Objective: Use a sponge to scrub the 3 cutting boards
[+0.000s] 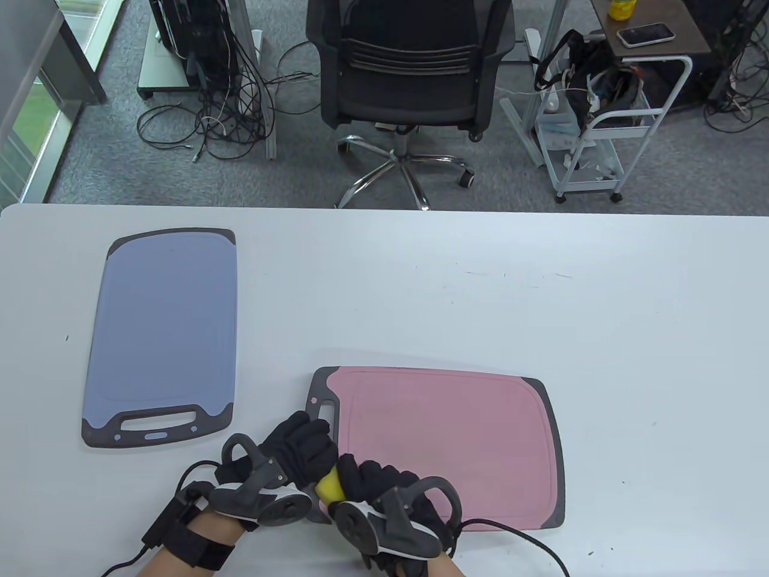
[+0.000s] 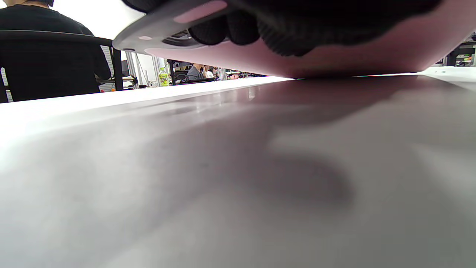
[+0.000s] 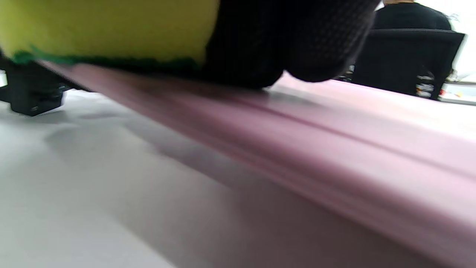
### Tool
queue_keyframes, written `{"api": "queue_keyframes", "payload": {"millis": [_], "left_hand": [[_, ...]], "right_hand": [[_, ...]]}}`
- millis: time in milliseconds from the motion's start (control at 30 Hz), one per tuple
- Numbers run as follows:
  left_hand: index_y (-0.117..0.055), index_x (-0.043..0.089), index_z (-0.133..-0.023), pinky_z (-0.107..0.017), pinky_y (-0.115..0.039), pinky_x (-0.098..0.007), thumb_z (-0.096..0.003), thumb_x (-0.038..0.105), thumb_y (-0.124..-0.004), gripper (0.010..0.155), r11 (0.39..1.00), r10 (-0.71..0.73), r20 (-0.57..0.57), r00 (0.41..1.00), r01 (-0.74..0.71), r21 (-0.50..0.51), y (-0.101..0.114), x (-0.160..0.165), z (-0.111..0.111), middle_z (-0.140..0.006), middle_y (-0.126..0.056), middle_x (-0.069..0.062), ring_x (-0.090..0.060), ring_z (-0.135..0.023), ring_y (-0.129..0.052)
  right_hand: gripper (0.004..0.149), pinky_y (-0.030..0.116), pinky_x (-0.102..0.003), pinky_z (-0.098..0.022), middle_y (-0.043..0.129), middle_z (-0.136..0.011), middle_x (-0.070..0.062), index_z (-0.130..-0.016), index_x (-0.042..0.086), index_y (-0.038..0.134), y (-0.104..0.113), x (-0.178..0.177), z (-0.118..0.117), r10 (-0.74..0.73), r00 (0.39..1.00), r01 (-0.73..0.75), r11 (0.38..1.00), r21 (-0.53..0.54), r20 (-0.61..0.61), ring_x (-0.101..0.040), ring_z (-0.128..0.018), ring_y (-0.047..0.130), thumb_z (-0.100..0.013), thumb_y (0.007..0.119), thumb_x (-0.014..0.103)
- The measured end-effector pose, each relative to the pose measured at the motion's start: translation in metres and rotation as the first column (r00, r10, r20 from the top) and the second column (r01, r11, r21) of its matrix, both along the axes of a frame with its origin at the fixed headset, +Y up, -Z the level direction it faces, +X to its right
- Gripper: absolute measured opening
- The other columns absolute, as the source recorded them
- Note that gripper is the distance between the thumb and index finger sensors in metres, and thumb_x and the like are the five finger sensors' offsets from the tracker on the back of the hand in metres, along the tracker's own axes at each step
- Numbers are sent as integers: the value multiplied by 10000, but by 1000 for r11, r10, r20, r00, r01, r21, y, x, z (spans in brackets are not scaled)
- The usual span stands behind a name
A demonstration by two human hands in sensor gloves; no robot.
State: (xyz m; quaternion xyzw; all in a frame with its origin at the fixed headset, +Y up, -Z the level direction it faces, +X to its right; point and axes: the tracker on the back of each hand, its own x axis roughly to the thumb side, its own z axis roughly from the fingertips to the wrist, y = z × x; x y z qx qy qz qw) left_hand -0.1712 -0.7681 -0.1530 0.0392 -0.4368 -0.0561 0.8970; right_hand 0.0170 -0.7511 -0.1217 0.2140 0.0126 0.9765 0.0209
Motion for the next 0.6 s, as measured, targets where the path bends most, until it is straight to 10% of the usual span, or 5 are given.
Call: {"api": "queue_keyframes", "payload": {"millis": [133, 333, 467, 600], "left_hand": [[-473, 263, -997, -796, -512, -578, -627, 379, -776, 491, 1000, -2, -1, 1000, 2, -4, 0, 0, 0, -1026, -614, 17, -266, -1084, -608], [-465, 261, -999, -797, -508, -580, -631, 377, -768, 490, 1000, -7, -3, 1000, 7, -3, 0, 1, 0, -1029, -605, 15, -266, -1086, -600], [-462, 262, -1000, -798, -498, -583, -634, 372, -767, 489, 1000, 2, -9, 1000, -3, -20, -1, -1, -3, -1032, -601, 14, -268, -1090, -591], [-465, 260, -1000, -798, -498, -582, -633, 372, -769, 489, 1000, -2, -6, 1000, 2, -15, -1, 0, -2, -1031, -603, 13, -268, -1090, -592]], "right_hand": [[723, 805, -420, -451, 811, -785, -75, -1055, 156, 629, -11, 92, -14, 62, 961, -46, 997, -63, 270, -186, -523, 904, -488, 681, 601], [721, 794, -439, -446, 814, -786, -116, -1053, 108, 621, -28, 238, -1, 97, 707, 15, 988, -151, 701, -219, -521, 907, -503, 685, 570], [724, 800, -445, -437, 832, -762, -142, -1029, 66, 657, -22, 199, -5, 129, 782, -79, 991, -109, 610, -230, -505, 918, -493, 711, 550], [731, 792, -438, -455, 805, -772, -124, -1045, 96, 631, -12, 84, -7, 11, 978, -1, 999, -47, 210, -210, -521, 897, -497, 692, 577]]}}
